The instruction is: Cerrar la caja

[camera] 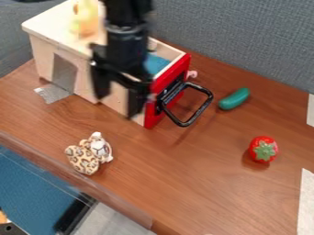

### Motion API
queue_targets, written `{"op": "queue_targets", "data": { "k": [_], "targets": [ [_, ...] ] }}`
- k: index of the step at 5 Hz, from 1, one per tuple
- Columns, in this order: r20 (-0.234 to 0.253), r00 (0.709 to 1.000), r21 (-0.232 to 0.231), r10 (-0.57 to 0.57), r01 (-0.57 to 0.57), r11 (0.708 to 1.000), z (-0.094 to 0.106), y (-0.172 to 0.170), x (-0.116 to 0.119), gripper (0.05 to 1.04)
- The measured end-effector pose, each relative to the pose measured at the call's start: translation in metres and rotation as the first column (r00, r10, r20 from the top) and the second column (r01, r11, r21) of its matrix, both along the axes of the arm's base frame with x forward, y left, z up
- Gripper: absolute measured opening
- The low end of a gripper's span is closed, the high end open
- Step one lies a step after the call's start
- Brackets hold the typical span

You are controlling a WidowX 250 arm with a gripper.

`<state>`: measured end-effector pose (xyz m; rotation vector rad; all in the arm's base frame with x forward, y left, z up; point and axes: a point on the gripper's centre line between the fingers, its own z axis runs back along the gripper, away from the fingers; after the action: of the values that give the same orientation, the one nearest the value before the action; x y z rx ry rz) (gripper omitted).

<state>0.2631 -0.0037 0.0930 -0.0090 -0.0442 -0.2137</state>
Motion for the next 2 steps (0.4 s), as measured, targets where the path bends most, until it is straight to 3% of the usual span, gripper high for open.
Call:
{"op": "queue_targets", "data": {
  "k": [1, 2],
  "targets": [
    [0.007, 0.998, -0.002, -0.062, 0.062, 0.998, -0.001, -0.038, 0.026, 1.0],
    [0.006, 0.999, 0.018, -0.054, 0.054, 0.998, -0.012, -0.054, 0.056, 1.0]
  ]
}}
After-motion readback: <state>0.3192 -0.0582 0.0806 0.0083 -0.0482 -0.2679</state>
